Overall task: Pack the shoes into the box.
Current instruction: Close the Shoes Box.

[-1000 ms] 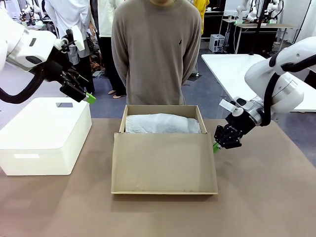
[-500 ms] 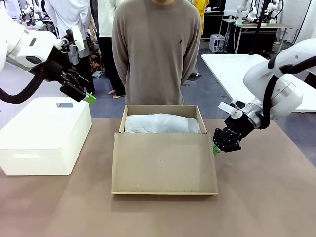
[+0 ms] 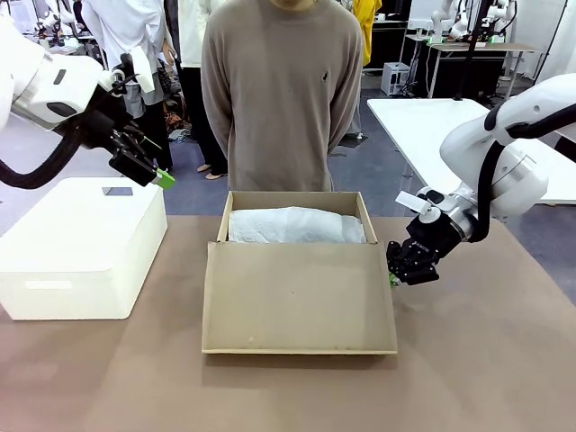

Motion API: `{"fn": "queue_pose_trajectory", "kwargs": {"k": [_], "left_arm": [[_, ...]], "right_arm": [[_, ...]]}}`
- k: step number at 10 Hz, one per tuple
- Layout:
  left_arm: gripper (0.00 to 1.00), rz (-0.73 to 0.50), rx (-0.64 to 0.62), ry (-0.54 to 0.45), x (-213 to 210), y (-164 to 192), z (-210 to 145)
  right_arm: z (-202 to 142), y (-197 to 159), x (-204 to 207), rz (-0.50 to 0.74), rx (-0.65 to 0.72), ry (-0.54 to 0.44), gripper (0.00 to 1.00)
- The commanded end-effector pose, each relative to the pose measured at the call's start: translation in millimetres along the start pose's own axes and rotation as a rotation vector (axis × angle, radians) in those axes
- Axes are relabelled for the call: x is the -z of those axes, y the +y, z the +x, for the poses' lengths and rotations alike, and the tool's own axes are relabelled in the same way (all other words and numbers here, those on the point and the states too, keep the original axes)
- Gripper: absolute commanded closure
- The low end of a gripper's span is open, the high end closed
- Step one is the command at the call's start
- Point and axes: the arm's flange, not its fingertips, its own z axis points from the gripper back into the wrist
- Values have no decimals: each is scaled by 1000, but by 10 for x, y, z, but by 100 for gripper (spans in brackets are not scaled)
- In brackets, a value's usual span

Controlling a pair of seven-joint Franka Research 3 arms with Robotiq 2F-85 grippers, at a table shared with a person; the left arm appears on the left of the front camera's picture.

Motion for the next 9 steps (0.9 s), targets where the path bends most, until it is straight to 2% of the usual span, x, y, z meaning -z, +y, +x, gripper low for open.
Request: {"fn": "queue_pose_trajectory", "kwargs": {"k": [1, 4, 7, 9], "left_arm": [[0, -9, -8, -10, 11, -5, -10], [0, -9, -8, -10, 11, -5, -10], [0, -9, -8, -10, 11, -5, -10], [0, -9, -8, -10, 11, -5, -10]], "right_arm": [[2, 63, 38, 42, -52, -58, 100], [61, 118, 31, 42, -59, -74, 100], [188, 177, -50, 43, -69, -156, 100], [270, 209, -114, -5, -77, -229, 100]]}}
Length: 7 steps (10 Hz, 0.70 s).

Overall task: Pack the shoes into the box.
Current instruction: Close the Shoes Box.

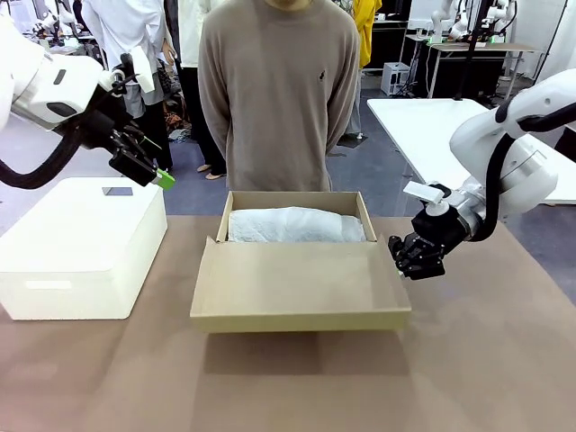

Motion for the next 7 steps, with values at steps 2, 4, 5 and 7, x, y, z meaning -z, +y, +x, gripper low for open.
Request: {"fn": "queue_pose_trajectory", "kwargs": {"k": [2, 4, 5, 7], "left_arm": [[0, -9, -8, -10, 11, -5, -10], [0, -9, -8, -10, 11, -5, -10], [0, -9, -8, -10, 11, -5, -10], [0, -9, -8, -10, 11, -5, -10]], "right_arm": [[144, 50, -103, -118, -46, -126, 100], [213, 26, -215, -213, -43, -189, 100], [238, 7, -263, -250, -38, -215, 100], [320, -45, -349, -320, -40, -257, 100]]}}
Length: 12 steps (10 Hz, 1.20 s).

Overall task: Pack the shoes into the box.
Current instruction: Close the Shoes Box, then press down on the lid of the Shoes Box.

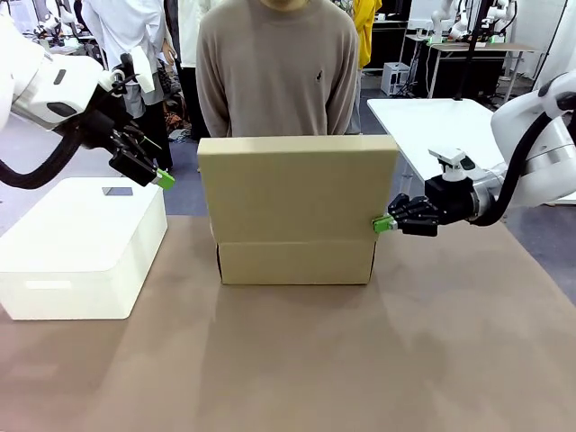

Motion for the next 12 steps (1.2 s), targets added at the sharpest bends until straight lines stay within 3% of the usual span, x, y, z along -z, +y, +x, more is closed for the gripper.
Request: {"fn": "queue_pose_trajectory", "kwargs": {"k": [1, 5, 8, 12], "left_arm": [[0, -9, -8, -10, 11, -6, -10], [0, -9, -8, -10, 11, -6, -10], [0, -9, -8, -10, 11, -6, -10], [0, -9, -8, -10, 11, -6, -10]], "right_arm": [[77, 10, 48, -91, -33, -27, 100], [102, -232, 65, -233, -53, 91, 100], [269, -240, 75, -180, -72, 83, 100], [157, -252, -6, -175, -38, 74, 100]]}}
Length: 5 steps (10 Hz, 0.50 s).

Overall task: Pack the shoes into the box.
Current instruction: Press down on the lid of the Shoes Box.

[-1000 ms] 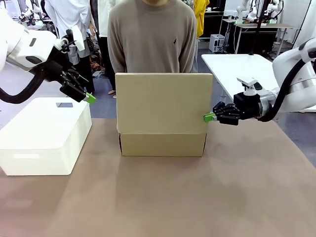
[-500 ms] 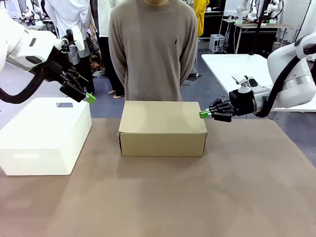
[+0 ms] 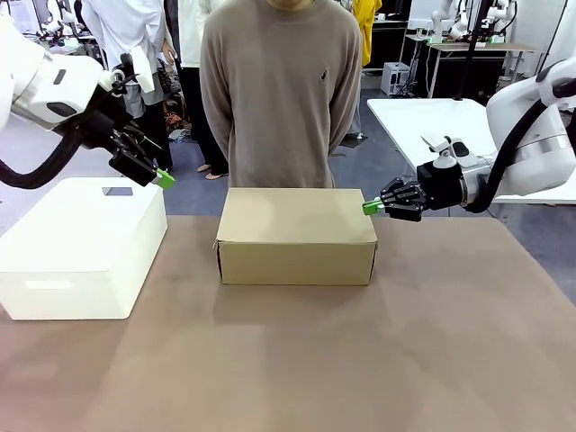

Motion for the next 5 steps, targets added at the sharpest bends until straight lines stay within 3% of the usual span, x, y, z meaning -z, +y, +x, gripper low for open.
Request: {"fn": "queue_pose_trajectory", "kwargs": {"k": [1, 4, 5], "left_arm": [[0, -9, -8, -10, 11, -5, -10], [0, -9, -8, -10, 11, -5, -10], [0, -9, -8, -10, 11, -5, -10]], "right_arm": [[-8, -6, 0, -6, -1, 3, 100], [-1, 0, -1, 0, 0, 0, 100], [93, -14, -16, -21, 46, 46, 100]]}}
